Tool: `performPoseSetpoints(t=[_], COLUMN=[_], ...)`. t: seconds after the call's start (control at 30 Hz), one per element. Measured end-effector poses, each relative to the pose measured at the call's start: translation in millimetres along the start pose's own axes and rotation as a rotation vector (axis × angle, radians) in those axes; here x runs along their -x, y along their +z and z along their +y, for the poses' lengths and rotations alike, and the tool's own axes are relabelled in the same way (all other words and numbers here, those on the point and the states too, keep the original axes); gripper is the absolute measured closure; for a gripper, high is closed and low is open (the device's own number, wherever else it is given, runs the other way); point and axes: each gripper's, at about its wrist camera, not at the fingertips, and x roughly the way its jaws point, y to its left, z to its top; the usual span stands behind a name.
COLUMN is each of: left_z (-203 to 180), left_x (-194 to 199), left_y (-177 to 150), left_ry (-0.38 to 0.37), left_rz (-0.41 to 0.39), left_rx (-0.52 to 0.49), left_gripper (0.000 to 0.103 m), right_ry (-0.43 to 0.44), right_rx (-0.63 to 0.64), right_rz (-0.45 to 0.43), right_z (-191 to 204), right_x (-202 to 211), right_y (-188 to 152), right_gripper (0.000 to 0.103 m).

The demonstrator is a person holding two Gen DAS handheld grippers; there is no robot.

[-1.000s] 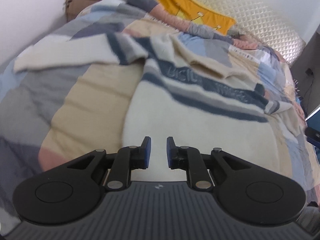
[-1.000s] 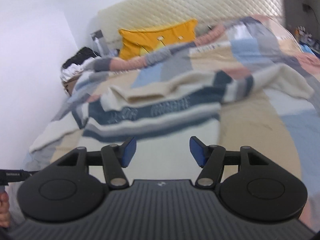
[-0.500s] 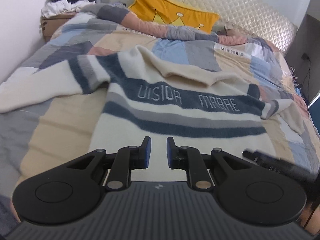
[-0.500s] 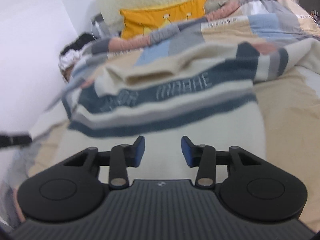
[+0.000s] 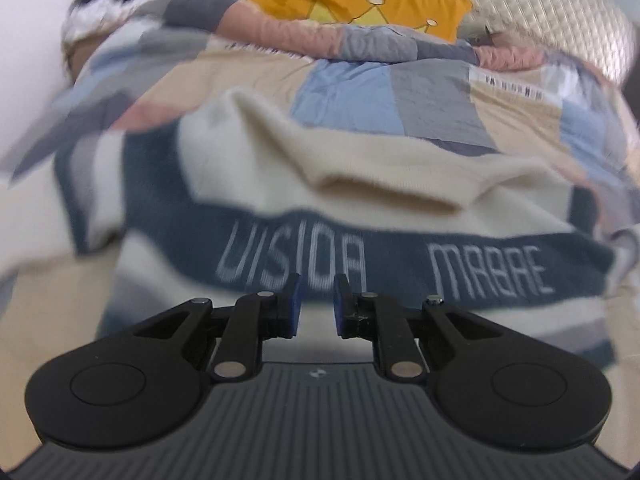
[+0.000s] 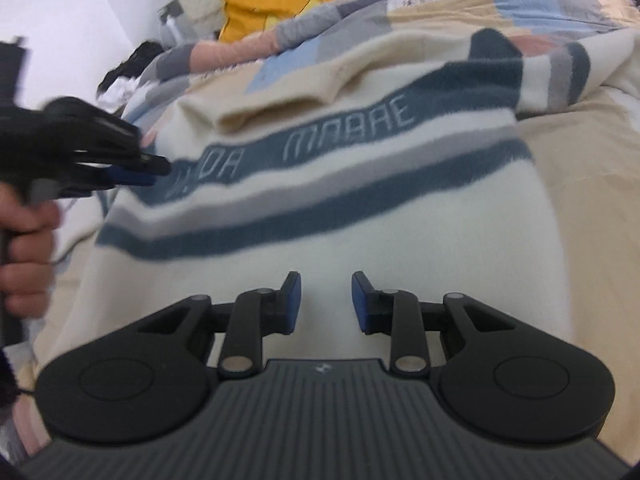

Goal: Fold large clothes

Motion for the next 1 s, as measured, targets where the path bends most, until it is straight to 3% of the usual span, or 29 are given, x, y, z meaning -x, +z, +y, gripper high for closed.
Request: performPoseSetpoints(t=[0.2, 0.33, 0.47, 0.77, 1.0], left_z=[-31.3, -39.4, -45.2, -59.8, -72.6], left_x=[-72.2, -120.1, -150.5, -176.5, -172.9], left_y=[28.0, 45.4, 72.2, 143.5, 150.3], left_ry=[0.028, 0.065, 0.112, 0.157, 0.128], left_rz=[0.003, 0.024, -0.014, -0.198, -0.193], left_rx=[-0.120, -0.098, -0.101, -0.096, -0.098], left_gripper=[0.085, 0.085, 0.085, 0.085, 0.085], right_ry=[0.013, 0.020, 0.018, 0.017, 0.024], right_rx=[-0.050, -0.069, -0.058, -0.023, -0.017], right_rz=[-0.051, -0.061, -0.076, -0.112, -0.127], right_z=[-15.9, -23.5, -23.0, -20.2, -22.1], right_x=[-14.2, -25.1, -33.1, -44.1, -47.5], right_y=[12.7, 18.3, 19.7, 19.3, 20.8], right_gripper=[0.071, 0.073, 0.073, 0.073, 0.073])
